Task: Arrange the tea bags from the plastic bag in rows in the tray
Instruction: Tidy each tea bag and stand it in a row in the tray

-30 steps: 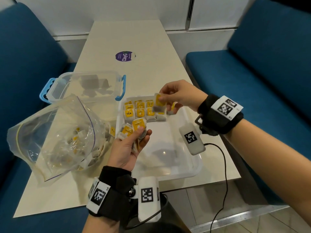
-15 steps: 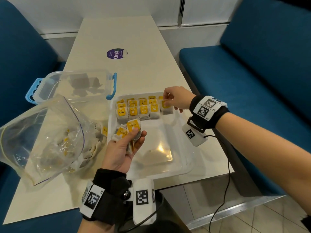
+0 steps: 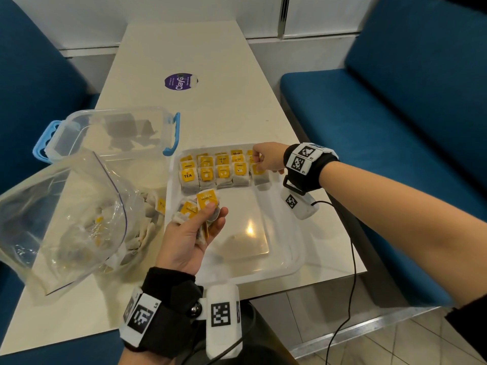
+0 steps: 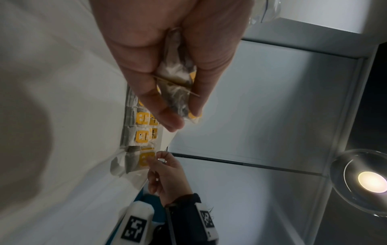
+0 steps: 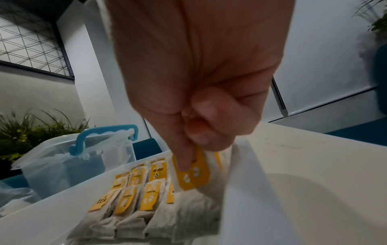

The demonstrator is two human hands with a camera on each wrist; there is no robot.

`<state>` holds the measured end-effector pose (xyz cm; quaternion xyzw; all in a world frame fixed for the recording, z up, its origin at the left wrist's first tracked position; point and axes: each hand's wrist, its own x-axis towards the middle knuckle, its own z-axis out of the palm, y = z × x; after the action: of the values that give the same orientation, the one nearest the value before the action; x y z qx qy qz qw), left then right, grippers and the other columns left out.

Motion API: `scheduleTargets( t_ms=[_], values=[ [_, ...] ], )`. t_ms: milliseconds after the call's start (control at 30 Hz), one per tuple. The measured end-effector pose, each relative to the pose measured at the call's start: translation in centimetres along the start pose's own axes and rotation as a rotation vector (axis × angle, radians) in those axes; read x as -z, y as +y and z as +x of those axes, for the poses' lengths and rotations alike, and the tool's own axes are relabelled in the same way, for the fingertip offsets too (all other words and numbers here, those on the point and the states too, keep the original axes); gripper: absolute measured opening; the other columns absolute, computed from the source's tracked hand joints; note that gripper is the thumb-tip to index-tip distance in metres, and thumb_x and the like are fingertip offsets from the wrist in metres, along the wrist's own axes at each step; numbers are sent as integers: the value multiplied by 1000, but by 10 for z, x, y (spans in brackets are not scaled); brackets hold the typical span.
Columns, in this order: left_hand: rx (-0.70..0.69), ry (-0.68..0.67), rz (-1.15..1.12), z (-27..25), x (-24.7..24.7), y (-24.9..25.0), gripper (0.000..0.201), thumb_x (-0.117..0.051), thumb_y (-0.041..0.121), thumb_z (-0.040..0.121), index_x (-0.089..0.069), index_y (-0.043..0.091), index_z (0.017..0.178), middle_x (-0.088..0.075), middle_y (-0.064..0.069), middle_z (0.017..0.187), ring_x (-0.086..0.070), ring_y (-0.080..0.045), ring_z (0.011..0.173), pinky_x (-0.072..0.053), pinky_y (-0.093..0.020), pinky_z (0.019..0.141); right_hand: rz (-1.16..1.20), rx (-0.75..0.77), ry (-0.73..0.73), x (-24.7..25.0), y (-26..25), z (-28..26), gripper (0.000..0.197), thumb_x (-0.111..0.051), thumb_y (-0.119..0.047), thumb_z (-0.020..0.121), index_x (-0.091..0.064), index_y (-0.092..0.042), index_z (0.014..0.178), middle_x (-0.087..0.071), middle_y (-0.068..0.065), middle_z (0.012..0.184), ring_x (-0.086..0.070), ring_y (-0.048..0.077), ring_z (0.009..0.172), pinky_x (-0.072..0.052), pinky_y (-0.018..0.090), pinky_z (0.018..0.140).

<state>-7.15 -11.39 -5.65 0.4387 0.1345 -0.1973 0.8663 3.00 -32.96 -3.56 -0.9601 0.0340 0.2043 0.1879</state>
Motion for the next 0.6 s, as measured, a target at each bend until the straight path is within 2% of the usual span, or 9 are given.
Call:
scheduleTargets(
  t_ms=[100, 233, 400, 500, 567, 600],
  values=[
    [1, -2, -1, 1, 0, -1, 22, -57, 2, 86, -58, 1, 108, -71, -4, 73, -71, -18, 70, -54, -20, 54, 13, -14, -22, 2, -1, 4, 13, -53, -8, 90, -42, -12, 95, -43, -3, 72, -40, 11, 52, -36, 13, 34],
    [1, -6, -2, 1, 0, -1, 19, -57, 1, 86, -59, 1, 105, -71, -4, 73, -71, -18, 70, -54, -20, 54, -2, -15, -31, 3, -2, 7, 12, -54, -8, 89, -44, -12, 95, -42, -5, 70, -39, 11, 52, -35, 13, 34],
    [-2, -6, 9, 1, -2, -2, 13, -56, 0, 87, -60, 4, 98, -70, -4, 71, -71, -18, 69, -54, -20, 53, -71, -1, -49, 2, -5, 10, 13, -58, -12, 88, -46, -15, 93, -43, -7, 71, -40, 9, 56, -33, 17, 44],
    [-1, -2, 9, 1, -2, -2, 13, -56, 1, 86, -60, 4, 98, -70, -4, 71, -71, -19, 70, -54, -20, 53, -102, 39, -56, 3, -8, 11, 11, -59, -12, 87, -49, -14, 92, -45, -8, 72, -41, 7, 57, -37, 14, 37],
    [-2, -2, 6, 0, -1, -2, 14, -56, 1, 86, -60, 4, 99, -71, -4, 73, -71, -19, 71, -54, -20, 53, -151, 59, -41, 3, -10, 12, 9, -58, -8, 86, -52, -14, 91, -47, -6, 74, -42, 6, 58, -33, 8, 30],
    [-1, -1, 5, 0, -1, -2, 14, -57, 1, 85, -60, 4, 99, -71, -4, 73, -71, -19, 71, -54, -20, 53, -178, 64, -35, 3, -11, 12, 9, -58, -7, 86, -54, -14, 90, -49, -5, 75, -44, 8, 60, -34, 7, 30]
  ],
)
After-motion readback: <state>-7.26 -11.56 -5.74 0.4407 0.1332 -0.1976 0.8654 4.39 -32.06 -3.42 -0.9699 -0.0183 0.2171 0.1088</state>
